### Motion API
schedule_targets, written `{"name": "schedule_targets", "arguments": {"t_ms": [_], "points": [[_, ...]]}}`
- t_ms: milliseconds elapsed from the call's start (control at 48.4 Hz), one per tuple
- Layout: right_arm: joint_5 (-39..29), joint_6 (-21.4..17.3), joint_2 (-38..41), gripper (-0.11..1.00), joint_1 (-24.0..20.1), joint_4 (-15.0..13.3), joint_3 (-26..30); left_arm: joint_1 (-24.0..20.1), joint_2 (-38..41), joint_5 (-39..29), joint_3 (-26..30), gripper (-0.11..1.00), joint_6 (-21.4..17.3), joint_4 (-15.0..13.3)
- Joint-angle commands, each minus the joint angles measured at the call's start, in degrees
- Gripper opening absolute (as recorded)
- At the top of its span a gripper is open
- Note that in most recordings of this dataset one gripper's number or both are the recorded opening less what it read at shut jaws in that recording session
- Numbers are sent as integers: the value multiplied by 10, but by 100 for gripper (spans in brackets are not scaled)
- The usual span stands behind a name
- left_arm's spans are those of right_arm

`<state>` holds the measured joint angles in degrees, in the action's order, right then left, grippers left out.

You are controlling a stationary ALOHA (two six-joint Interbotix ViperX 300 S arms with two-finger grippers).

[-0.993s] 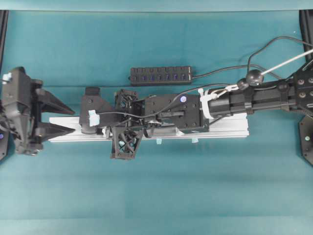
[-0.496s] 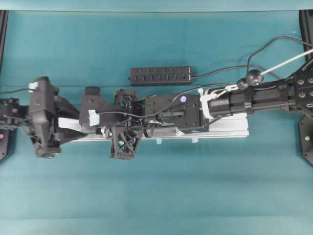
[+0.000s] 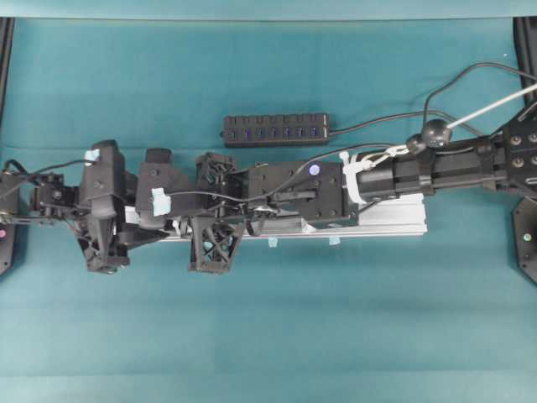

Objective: Pass the USB cable through three rings with both arms.

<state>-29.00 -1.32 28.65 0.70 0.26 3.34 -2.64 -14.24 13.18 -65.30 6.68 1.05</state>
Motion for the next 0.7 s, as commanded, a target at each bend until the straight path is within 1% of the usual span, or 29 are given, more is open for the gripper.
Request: {"name": "schedule_targets", "arguments": {"t_ms": [0, 683], "points": [[6, 1, -8, -7, -4, 3, 4, 0, 0, 7, 8, 58, -1, 1], [13, 1, -8, -7, -8, 3, 4, 0, 36, 21, 23, 58, -4, 1]]}}
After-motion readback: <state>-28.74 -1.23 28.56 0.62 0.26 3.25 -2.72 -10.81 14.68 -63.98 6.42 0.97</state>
